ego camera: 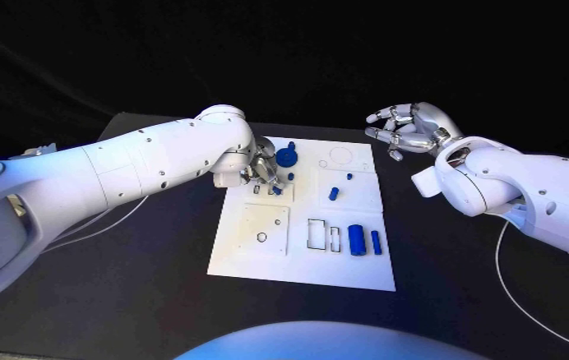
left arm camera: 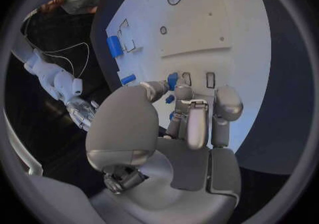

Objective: Assemble the parts on the task board

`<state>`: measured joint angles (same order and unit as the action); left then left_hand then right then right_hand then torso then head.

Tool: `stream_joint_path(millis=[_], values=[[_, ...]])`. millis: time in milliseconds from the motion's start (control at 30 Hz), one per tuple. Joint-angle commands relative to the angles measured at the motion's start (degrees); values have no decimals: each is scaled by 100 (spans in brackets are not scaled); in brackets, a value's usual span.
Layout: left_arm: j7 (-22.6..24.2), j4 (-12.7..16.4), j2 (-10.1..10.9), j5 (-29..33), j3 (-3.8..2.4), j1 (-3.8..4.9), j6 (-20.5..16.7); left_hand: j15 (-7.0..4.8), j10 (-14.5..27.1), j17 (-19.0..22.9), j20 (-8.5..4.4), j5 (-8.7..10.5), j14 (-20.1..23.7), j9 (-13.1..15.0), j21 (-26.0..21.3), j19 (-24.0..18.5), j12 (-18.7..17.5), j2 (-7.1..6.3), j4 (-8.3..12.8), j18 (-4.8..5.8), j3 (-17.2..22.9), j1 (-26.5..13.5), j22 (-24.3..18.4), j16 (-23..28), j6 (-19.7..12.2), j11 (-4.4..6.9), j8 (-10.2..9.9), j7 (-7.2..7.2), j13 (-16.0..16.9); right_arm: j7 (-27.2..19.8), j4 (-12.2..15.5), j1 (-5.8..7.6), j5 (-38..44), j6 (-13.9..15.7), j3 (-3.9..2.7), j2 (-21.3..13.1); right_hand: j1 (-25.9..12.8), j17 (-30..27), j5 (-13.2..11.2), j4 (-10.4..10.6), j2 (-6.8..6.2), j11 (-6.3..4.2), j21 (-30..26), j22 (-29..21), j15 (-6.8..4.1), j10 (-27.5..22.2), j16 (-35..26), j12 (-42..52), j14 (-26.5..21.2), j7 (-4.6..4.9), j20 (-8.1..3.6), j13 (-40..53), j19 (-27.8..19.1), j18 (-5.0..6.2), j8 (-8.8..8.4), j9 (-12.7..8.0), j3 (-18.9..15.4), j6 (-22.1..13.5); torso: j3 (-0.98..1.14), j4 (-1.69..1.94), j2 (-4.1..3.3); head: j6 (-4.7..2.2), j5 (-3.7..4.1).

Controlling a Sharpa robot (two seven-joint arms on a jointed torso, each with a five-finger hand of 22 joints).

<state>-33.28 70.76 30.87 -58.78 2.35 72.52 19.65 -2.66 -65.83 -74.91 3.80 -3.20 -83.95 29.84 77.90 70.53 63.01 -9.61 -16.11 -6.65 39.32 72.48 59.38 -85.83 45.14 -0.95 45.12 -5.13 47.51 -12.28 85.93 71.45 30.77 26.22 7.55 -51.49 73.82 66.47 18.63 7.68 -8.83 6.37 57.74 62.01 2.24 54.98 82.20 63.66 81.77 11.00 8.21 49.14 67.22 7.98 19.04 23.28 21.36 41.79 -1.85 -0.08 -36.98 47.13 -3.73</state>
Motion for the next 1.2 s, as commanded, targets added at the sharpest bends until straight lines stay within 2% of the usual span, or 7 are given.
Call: stream_joint_path(millis=[33,100,333,367,467,900,1200], values=[[131,2,3,152,-1,0,53,6,-25,-655,-6,-110,-365,51,44,-9,-36,-33,974,43,1028,-60,9,-23,-34,5,38,-17,-17,-25,2,-6,9,-16,0,5,-27,-5,29,20,3,-12,-31,-4,-22,-6,-32,6,9,11,-16,1,-34,0,31,-8,11,13,1,1,2,3,2],[195,13,21,226,-1,0,-40,15,-59,-666,-2,-656,-371,93,73,4,-19,-113,1149,46,1181,-155,39,-30,-2,-5,68,-39,8,-28,2,-7,2,-13,0,4,-27,-5,29,20,3,-12,-31,-4,-22,-6,-32,6,9,11,-16,1,-34,0,31,-8,11,13,4,4,2,4,0],[496,182,178,503,-10,0,-616,-21,-273,-661,-23,-1144,-384,145,183,131,114,-220,1384,77,1299,-295,233,-31,146,33,93,-2,192,-39,1,-9,-24,10,1,-6,-43,4,34,33,1,-11,-34,-4,-23,0,-29,12,11,12,-17,-1,-33,0,38,-11,11,10,0,3,4,-13,-3],[544,220,211,528,-14,0,-710,-43,-377,-645,-44,-1587,-383,173,228,190,189,-307,1438,92,1297,-357,311,-25,223,58,114,20,295,-39,1,-9,-26,12,1,-8,-48,0,34,37,0,-10,-36,-4,-23,0,-31,12,10,12,-17,-3,-33,0,38,-12,10,8,-2,5,3,-14,0],[667,337,307,550,-23,-1,-975,-67,-477,-638,-69,-1849,-387,204,278,254,257,-343,1492,108,1270,-407,407,-24,282,81,109,45,406,-35,6,-10,-34,22,1,-19,-38,1,13,26,-18,-12,-38,-2,-24,4,-31,17,10,10,-18,-6,-31,-1,44,-15,11,1,2,7,2,-10,-6],[593,716,579,45,-14,-56,-1493,-103,-645,-677,-104,-2138,-404,254,359,373,386,-393,1534,143,1252,-494,583,-48,380,120,100,88,610,-13,48,-10,-120,46,1,-58,-41,-1,-4,28,-21,-12,-38,-1,-24,7,-32,21,10,10,-19,-9,-29,-1,49,-17,11,-2,0,18,-1,4,-8],[482,815,659,-404,-1,-125,-1520,-119,-698,-712,-117,-2222,-414,271,396,429,421,-421,1555,159,1256,-513,669,-66,421,139,101,107,664,-8,46,-10,-125,70,1,-62,-41,-1,-4,28,-21,-12,-38,-1,-24,7,-32,21,10,10,-19,-9,-29,-1,49,-17,11,-2,-5,29,5,28,-41]])
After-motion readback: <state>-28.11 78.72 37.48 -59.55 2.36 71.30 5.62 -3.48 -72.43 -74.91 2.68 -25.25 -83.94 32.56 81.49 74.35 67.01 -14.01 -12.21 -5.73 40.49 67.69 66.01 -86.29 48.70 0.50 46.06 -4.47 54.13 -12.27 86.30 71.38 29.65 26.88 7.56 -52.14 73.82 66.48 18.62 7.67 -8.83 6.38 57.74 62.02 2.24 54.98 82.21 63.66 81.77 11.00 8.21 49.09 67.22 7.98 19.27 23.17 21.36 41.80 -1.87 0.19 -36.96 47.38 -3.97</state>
